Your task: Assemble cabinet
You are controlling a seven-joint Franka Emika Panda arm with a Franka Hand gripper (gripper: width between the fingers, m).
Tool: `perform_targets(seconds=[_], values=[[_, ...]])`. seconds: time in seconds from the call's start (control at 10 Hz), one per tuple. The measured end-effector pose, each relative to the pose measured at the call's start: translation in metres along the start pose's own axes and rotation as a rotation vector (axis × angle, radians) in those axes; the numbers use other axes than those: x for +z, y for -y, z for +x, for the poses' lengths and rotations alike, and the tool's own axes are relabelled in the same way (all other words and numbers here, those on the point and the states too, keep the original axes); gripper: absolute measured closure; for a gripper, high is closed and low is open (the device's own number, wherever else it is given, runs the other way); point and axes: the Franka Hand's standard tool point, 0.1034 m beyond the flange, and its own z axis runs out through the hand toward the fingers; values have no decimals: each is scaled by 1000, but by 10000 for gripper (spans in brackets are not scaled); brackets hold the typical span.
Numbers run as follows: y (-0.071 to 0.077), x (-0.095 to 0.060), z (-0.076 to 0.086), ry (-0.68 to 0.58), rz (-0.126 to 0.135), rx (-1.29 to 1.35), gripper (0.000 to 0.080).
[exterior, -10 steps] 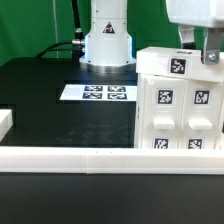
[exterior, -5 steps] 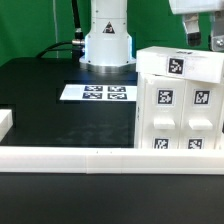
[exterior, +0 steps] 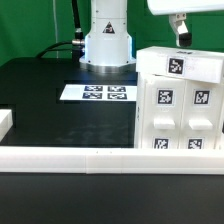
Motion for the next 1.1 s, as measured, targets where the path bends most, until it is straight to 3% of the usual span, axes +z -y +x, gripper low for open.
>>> perform_targets(seconds=[0.3, 0.6, 0.8, 1.1], values=[[0, 0, 0, -1, -1, -301, 2], [-3, 0, 5, -15, -31, -1030, 2], [-13, 3, 4, 40, -65, -1296, 2], [-15, 3, 10, 41, -87, -1566, 2]])
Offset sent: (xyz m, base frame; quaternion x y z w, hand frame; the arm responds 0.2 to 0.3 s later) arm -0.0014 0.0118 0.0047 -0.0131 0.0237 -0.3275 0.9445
